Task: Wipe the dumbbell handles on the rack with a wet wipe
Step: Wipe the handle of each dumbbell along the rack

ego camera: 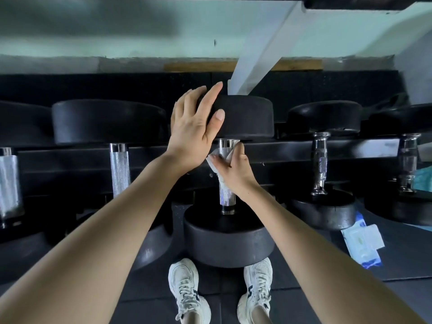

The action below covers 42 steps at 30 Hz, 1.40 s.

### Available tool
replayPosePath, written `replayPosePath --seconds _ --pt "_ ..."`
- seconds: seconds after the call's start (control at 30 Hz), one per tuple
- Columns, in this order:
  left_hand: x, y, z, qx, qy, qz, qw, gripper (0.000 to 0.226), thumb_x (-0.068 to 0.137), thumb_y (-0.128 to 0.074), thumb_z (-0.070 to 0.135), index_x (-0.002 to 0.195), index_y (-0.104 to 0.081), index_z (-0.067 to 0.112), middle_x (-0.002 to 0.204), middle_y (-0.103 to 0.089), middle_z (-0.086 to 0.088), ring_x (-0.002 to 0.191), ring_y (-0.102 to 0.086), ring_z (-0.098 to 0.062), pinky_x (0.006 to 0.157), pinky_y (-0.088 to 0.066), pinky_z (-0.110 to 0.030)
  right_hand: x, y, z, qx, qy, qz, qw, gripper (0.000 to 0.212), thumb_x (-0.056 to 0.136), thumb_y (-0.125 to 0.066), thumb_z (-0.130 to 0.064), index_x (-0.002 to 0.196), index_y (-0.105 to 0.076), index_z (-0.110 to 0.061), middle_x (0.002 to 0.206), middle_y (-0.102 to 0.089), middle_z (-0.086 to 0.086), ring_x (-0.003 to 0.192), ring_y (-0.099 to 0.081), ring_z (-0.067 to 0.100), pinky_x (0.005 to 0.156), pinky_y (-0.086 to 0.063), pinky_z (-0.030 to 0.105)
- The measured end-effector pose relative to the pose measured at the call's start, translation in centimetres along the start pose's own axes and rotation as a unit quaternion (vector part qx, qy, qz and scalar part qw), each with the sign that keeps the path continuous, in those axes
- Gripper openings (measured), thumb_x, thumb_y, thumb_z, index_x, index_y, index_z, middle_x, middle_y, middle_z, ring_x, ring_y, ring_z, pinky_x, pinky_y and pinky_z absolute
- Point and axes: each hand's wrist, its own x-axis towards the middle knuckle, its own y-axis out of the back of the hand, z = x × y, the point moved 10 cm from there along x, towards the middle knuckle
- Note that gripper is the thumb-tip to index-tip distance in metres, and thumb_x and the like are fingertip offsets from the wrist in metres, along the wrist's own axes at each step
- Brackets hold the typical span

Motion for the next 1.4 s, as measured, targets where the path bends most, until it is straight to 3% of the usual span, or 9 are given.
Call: replayPosePath --seconds 0.2,0.4,0.53,0.7,0.83,1.07,1.23,1.33,1.4 --pt "-0.2 0.1 0.1 0.002 0.000 0.005 1.000 0.070 0.092 -0.012 0.060 0.145 -0.034 0.019 0.142 -0.039 -0.015 0.132 -0.031 -0.036 0.111 -0.025 -0.050 -2.7 -1.2 3.8 -0.093 -0.075 -0.158 0.980 0.038 0.092 -0.060 -0.028 0.108 -0.033 -0.008 0.081 -0.053 -0.002 0.063 -0.056 0.010 0.052 -0.051 0.028" --pt "-0.3 0.1 -0.1 0.006 0.009 0.004 1.000 0.067 0.093 -0.018 0.059 0.146 -0.032 0.020 0.143 -0.038 -0.013 0.133 -0.030 -0.035 0.111 -0.024 -0.047 -0.9 -0.7 3.0 -0.050 -0.064 -0.117 0.990 0.045 0.087 -0.066 -0.029 0.118 -0.042 -0.008 0.100 -0.058 0.000 0.088 -0.058 0.008 0.069 -0.046 0.017" --pt "-0.2 -0.1 -0.2 0.001 0.012 0.008 1.000 0.063 0.093 -0.022 0.053 0.146 -0.031 0.020 0.143 -0.038 -0.014 0.133 -0.029 -0.035 0.112 -0.023 -0.046 1.3 -0.7 1.1 -0.015 -0.033 -0.116 0.993 0.025 0.083 -0.069 -0.024 0.097 -0.057 -0.007 0.081 -0.061 0.000 0.075 -0.057 0.008 0.070 -0.046 0.024" --pt "-0.3 -0.1 -0.1 0.002 -0.002 0.028 1.000 0.069 0.093 -0.015 0.059 0.145 -0.035 0.018 0.140 -0.041 -0.015 0.130 -0.033 -0.037 0.110 -0.026 -0.047 0.7 -1.3 2.5 0.012 -0.060 -0.120 0.991 0.051 0.073 -0.077 -0.039 0.094 -0.052 0.000 0.073 -0.057 0.005 0.066 -0.055 0.013 0.068 -0.048 0.030" --pt "-0.3 0.1 0.0 0.000 -0.005 0.032 0.999 0.069 0.093 -0.014 0.058 0.144 -0.036 0.017 0.139 -0.042 -0.015 0.129 -0.034 -0.036 0.109 -0.027 -0.047 -2.6 -1.7 4.3 -0.038 -0.102 -0.173 0.979 0.021 0.089 -0.064 -0.020 0.089 -0.058 0.000 0.081 -0.060 0.023 0.069 -0.057 0.019 0.059 -0.048 0.028" --pt "-0.2 0.0 0.0 0.005 -0.008 0.011 1.000 0.067 0.094 -0.016 0.057 0.143 -0.037 0.016 0.138 -0.042 -0.015 0.128 -0.035 -0.036 0.109 -0.028 -0.047 -4.2 -1.9 5.8 -0.082 -0.151 -0.251 0.953 0.013 0.085 -0.070 -0.020 0.090 -0.058 -0.021 0.094 -0.066 -0.001 0.086 -0.062 0.004 0.076 -0.050 0.016" --pt "-0.2 0.0 0.0 0.008 0.003 -0.009 1.000 0.071 0.092 -0.013 0.060 0.144 -0.036 0.017 0.139 -0.042 -0.015 0.129 -0.034 -0.036 0.109 -0.028 -0.048 -4.4 -1.7 6.2 -0.089 -0.166 -0.194 0.963 0.034 0.085 -0.068 -0.006 0.114 -0.053 0.004 0.095 -0.067 0.000 0.071 -0.065 -0.004 0.062 -0.053 0.013" --pt "-0.1 -0.1 0.0 0.010 0.009 -0.020 1.000 0.072 0.092 -0.012 0.061 0.144 -0.037 0.017 0.138 -0.042 -0.016 0.129 -0.034 -0.038 0.109 -0.028 -0.049 -4.5 -1.6 6.8 -0.086 -0.186 -0.145 0.968 0.053 0.084 -0.067 -0.003 0.129 -0.039 0.003 0.117 -0.062 -0.001 0.086 -0.065 0.001 0.073 -0.053 0.013" --pt "-0.1 -0.3 0.0 0.010 0.010 -0.025 1.000 0.068 0.094 -0.018 0.059 0.144 -0.036 0.017 0.139 -0.041 -0.016 0.130 -0.033 -0.038 0.110 -0.027 -0.051 -4.2 -1.2 6.5 -0.141 -0.174 -0.113 0.968 0.049 0.085 -0.069 -0.012 0.125 -0.042 -0.001 0.113 -0.061 -0.002 0.080 -0.062 0.003 0.057 -0.044 0.009"
